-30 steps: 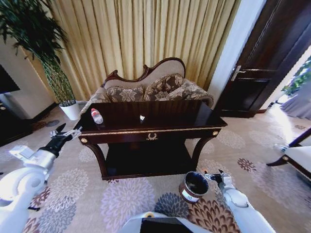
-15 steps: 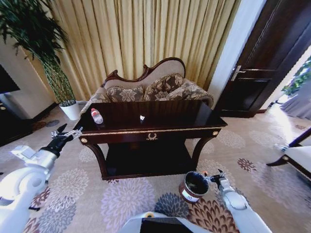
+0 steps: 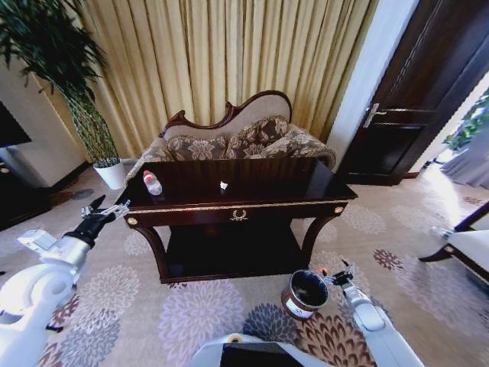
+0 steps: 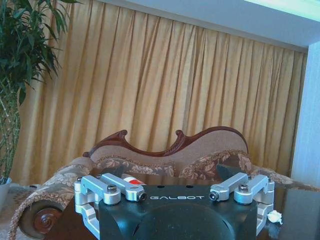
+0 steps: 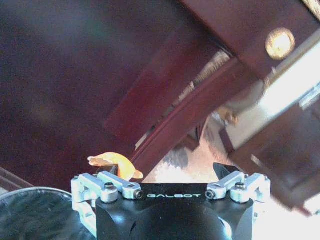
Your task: Move to the front of the table and place the trash on the table into the trash bin.
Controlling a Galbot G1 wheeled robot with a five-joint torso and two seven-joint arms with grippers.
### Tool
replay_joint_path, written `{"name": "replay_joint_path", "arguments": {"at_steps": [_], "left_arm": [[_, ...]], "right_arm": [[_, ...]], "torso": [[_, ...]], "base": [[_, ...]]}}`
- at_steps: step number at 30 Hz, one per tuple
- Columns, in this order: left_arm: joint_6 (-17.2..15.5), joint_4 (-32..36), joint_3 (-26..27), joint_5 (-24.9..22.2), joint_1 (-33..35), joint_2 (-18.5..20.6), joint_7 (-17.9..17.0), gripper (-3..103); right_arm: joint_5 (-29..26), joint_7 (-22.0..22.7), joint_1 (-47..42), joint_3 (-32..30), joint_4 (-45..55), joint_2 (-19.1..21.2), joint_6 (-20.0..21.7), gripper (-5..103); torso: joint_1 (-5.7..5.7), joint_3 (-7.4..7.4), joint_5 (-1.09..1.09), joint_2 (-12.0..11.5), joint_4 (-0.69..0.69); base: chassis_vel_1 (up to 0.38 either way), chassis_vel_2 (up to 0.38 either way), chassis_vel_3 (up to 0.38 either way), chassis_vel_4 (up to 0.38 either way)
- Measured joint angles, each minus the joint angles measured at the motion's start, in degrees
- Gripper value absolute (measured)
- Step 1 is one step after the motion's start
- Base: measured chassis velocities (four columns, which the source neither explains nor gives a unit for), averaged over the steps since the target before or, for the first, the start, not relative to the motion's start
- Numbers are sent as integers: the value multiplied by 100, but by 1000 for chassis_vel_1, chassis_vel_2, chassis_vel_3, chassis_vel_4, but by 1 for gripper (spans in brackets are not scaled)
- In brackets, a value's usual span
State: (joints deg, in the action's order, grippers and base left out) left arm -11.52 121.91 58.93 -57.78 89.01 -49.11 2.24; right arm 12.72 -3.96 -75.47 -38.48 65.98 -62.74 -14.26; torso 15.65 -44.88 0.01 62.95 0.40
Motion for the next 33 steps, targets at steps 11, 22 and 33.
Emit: {"name": "replay_joint_path", "arguments": {"at_steps": [11, 22, 33], "left_arm": [[-11, -6, -47, -22, -6, -20, 0, 100], [-4, 9, 1, -117, 30, -35, 0, 100], [34, 16, 12, -114, 48, -61, 2, 100]], "right_arm": [[-4335, 677, -247, 345, 1046, -178, 2363, 100], [-5209, 1191, -264, 339, 1287, -329, 3222, 100], [-6215, 2841, 301, 422, 1377, -425, 4005, 100]], "torso": [[0, 0, -1, 0, -1], [0, 0, -1, 0, 1], [0, 0, -1, 0, 1]], "base": [[0, 0, 0, 0], [0, 0, 0, 0], [0, 0, 0, 0]]}}
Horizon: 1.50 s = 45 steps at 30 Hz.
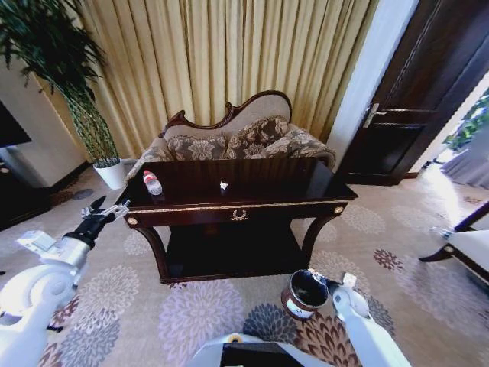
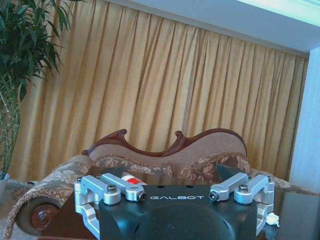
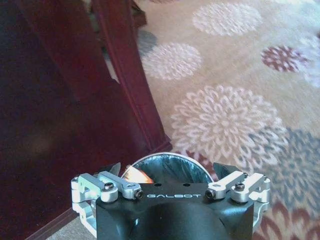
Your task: Move to the front of the table and place the trash on the table into the trash bin.
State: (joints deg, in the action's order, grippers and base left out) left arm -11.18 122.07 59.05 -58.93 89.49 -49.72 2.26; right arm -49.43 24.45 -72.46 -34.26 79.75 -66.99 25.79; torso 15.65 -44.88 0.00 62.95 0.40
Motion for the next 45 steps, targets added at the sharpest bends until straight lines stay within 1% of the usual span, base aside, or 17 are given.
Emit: {"name": "replay_joint_path", "arguments": {"at_steps": [1, 3, 10, 12, 13, 15, 16, 18, 19, 22, 23, 25, 31, 33, 35, 36, 45], "left_arm": [[5, 0, 15, 0, 6, 0, 0, 100], [12, -1, 34, 0, 14, 1, 2, 100], [45, -12, 86, 1, 57, -2, 12, 100], [58, -21, 89, 4, 60, -5, 13, 100], [58, -21, 89, 4, 60, -5, 13, 100], [79, -34, 82, 6, 51, -5, 13, 100], [79, -34, 82, 6, 51, -5, 13, 100], [80, -40, 56, 6, 28, -7, 13, 100], [80, -40, 56, 6, 28, -7, 13, 100], [92, -52, 26, 12, 1, -28, 13, 100], [92, -52, 26, 12, 1, -28, 13, 100], [101, -57, 27, 2, 0, -49, 14, 100], [102, -58, 53, -19, 20, -63, 23, 100], [102, -22, 88, -30, 45, -65, 27, 100], [101, -2, 98, -35, 52, -64, 28, 100], [95, 35, 121, -43, 57, -64, 26, 100], [47, 196, 202, -45, 69, -46, 5, 100]], "right_arm": [[-128, 195, 68, 9, 18, -15, 110, 100], [-147, 337, 133, 31, 16, -35, 162, 100], [230, 242, 148, 77, -5, -37, -41, 100], [651, -135, 85, 69, 64, -5, -462, 100], [651, -135, 85, 69, 64, -5, -462, 100], [1288, -799, -8, 51, 122, 56, -1129, 100], [1288, -799, -8, 51, 122, 56, -1129, 100], [2010, -1449, -122, 4, 301, 155, -1692, 100], [2010, -1449, -122, 4, 301, 155, -1692, 100], [2551, -1844, -250, -21, 710, 245, -2253, 100], [2551, -1844, -250, -21, 710, 245, -2253, 100], [2700, -1987, -352, -21, 1173, 307, -2514, 100], [2508, -2039, -483, 32, 2087, 482, -2478, 100], [2111, -2046, -558, 95, 2851, 681, -2220, 100], [1996, -1975, -570, 142, 3069, 758, -2089, 100], [1848, -1808, -578, 222, 3387, 877, -1874, 100], [1549, -1303, -403, 390, 3952, 1146, -1447, 100]], "torso": [[0, 0, 0, 0, 0], [0, 0, -1, 0, -1], [0, 0, 0, 0, 1], [0, 0, 0, 0, -1], [0, 0, 0, 0, -1], [0, 0, 0, 0, 0], [0, 0, 0, 0, 0], [0, 0, 0, 0, 0], [0, 0, 0, 0, 0], [0, 0, 0, 0, 0], [0, 0, 0, 0, 0], [0, 0, 0, 0, -1], [0, 1, -1, 0, -1], [0, 0, -1, 0, 0], [0, 0, -1, 0, 0], [0, 0, 0, 0, -1], [0, 0, 1, 0, 0]], "base": [[0, 0, 0, 0], [0, 0, 0, 0], [0, 0, 0, 0], [0, 0, 0, 0], [0, 0, 0, 0], [0, 0, 0, 0], [0, 0, 0, 0], [0, 0, 0, 0], [0, 0, 0, 0], [0, 0, 0, 0], [0, 0, 0, 0], [0, 0, 0, 0], [0, 0, 0, 0], [0, 0, 0, 0], [0, 0, 0, 0], [0, 0, 0, 0], [0, 0, 0, 0]]}}
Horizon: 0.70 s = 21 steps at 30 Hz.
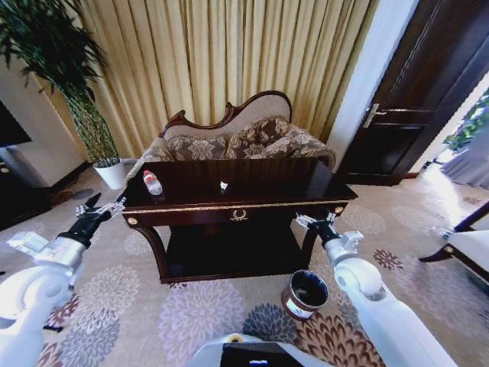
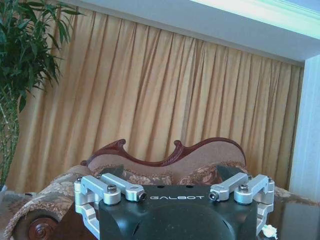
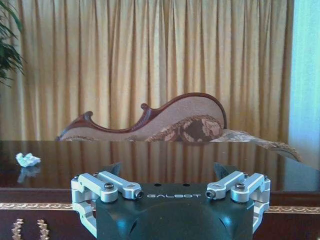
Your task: Move to the front of the table and place the trash on the table into the trash bin.
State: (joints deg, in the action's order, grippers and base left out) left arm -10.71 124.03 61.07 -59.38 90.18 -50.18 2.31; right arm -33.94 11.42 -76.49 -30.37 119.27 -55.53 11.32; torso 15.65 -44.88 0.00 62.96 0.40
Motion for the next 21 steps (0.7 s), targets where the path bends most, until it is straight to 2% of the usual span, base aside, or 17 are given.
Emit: {"name": "replay_joint_path", "arguments": {"at_steps": [8, 21], "left_arm": [[-3, 10, -2, 21, 5, 15, -11, 100], [-5, 70, -58, 55, -15, -50, -13, 100]], "right_arm": [[78, 8, -1, 20, -28, -47, 190, 100], [89, -322, -21, 32, -81, -45, 42, 100]], "torso": [[0, 0, 0, 0, 0], [-1, 0, 0, 1, 0]], "base": [[0, 0, 0, 0], [-11, 10, 11, -13]]}}
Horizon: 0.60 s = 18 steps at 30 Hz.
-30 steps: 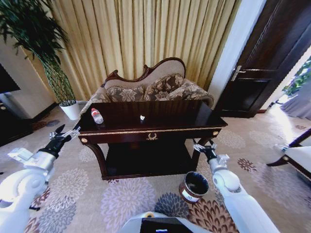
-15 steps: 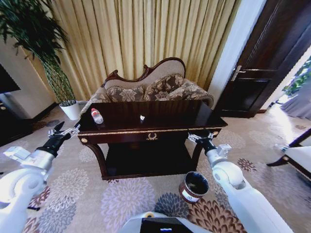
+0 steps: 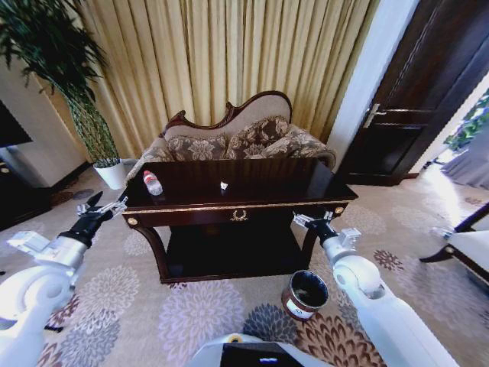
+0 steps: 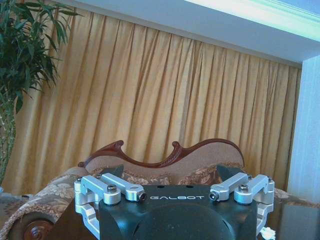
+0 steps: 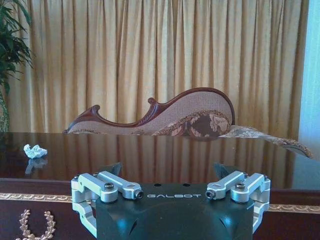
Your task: Move to the front of the table and place the trash on the table into the trash bin.
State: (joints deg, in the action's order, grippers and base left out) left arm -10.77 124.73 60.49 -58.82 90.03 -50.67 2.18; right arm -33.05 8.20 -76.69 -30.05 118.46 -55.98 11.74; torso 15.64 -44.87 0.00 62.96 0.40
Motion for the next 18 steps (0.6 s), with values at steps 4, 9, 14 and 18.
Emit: {"name": "replay_joint_path", "arguments": {"at_steps": [4, 9, 14, 18], "left_arm": [[-5, 24, -8, 14, 8, -20, -2, 100], [-11, 54, -31, 36, 17, -41, -9, 100], [-24, 98, -42, 44, 27, -55, -36, 100], [-112, 153, -22, 43, 68, -57, -71, 100]], "right_arm": [[14, -44, -10, 8, -6, -15, -1, 100], [17, -64, -20, 28, -2, -29, -1, 100], [18, -73, -30, 28, 15, -30, -12, 100], [-1, -63, -21, 44, 70, -1, -19, 100]], "torso": [[0, 0, 0, 0, 0], [2, -1, 0, -1, 0], [2, -1, 0, -1, 0], [3, -1, 0, -1, 0]], "base": [[-99, 96, 88, -104], [-147, 134, 140, -154], [-160, 145, 155, -160], [-112, 128, 123, -124]]}}
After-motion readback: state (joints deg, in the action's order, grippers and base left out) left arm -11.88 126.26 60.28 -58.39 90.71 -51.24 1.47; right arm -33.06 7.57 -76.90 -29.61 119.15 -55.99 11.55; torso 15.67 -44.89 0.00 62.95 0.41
